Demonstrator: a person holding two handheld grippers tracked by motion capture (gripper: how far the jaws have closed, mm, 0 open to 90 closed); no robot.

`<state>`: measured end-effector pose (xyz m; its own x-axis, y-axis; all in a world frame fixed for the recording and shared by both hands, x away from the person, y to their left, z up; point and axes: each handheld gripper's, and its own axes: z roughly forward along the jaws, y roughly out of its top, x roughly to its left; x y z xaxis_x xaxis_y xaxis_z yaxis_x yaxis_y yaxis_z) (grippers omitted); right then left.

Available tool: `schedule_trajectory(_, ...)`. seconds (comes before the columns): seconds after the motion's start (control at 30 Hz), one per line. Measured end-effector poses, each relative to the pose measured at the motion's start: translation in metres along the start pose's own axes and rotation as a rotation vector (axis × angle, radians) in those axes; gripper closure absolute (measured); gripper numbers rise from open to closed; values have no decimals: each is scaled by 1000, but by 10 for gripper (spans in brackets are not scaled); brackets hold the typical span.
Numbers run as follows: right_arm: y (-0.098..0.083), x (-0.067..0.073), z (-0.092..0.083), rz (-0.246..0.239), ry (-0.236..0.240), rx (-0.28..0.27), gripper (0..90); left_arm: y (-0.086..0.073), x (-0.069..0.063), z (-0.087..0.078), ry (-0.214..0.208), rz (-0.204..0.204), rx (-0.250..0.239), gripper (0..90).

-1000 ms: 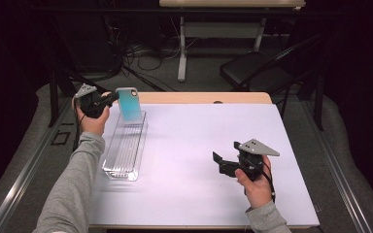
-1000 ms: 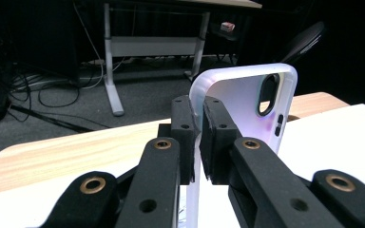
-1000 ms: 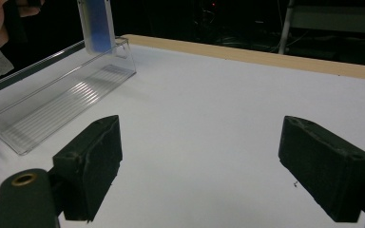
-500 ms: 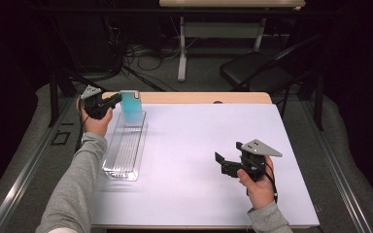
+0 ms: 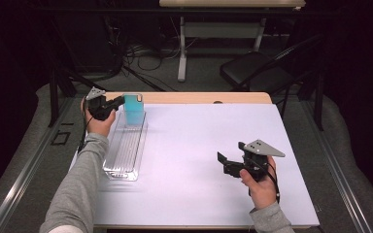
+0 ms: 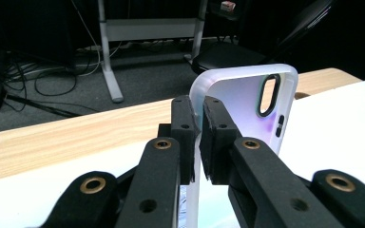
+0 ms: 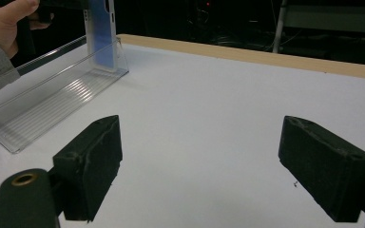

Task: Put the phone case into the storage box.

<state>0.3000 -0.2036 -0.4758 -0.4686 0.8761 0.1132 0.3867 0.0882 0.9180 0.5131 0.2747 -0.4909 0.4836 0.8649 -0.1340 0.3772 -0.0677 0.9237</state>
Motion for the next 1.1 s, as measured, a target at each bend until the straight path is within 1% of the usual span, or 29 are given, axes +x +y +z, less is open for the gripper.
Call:
schedule_trajectory(0.2, -1, 0, 1, 6, 0, -2, 144, -3, 1, 3, 0, 1, 16, 852)
schedule_trajectory(0.4, -1, 0, 0, 6, 1, -1, 144, -7, 5, 2, -3, -23, 5, 853)
schedule_trajectory(0.87, 0, 1, 2, 0, 5, -1, 144, -8, 6, 2, 14, -23, 10, 848)
schedule_trajectory(1.1, -1, 0, 1, 3, 3, 1, 144, -10, 9, 2, 16, -45, 5, 845)
